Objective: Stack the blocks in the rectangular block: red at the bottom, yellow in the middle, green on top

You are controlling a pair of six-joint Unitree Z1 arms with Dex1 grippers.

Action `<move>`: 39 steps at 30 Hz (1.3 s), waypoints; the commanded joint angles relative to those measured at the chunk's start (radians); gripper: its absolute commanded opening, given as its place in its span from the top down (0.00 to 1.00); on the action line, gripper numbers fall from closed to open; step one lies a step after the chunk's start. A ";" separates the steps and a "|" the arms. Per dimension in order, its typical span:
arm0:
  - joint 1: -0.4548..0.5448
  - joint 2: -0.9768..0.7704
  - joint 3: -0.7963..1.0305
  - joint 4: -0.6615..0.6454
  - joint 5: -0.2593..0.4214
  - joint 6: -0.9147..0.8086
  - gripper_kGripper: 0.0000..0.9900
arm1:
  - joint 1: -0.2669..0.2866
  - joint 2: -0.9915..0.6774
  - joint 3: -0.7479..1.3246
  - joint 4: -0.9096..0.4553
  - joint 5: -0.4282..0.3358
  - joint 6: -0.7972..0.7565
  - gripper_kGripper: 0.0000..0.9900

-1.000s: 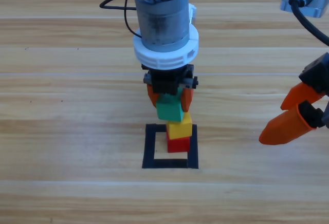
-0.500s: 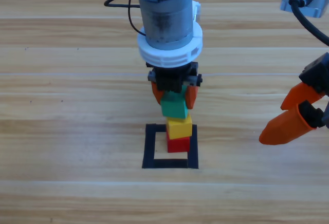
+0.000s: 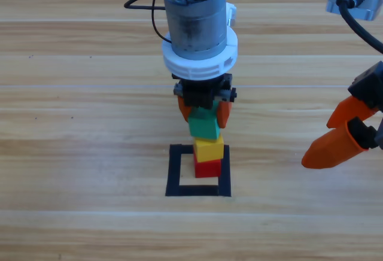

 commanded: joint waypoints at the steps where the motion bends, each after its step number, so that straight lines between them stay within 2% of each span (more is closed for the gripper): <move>1: -0.028 0.056 -0.005 0.008 0.010 0.017 1.00 | -0.028 -0.032 0.036 -0.023 0.021 -0.005 0.00; 39: -0.037 0.038 0.030 0.008 0.021 0.021 1.00 | -0.028 -0.026 0.035 -0.023 0.019 -0.005 0.00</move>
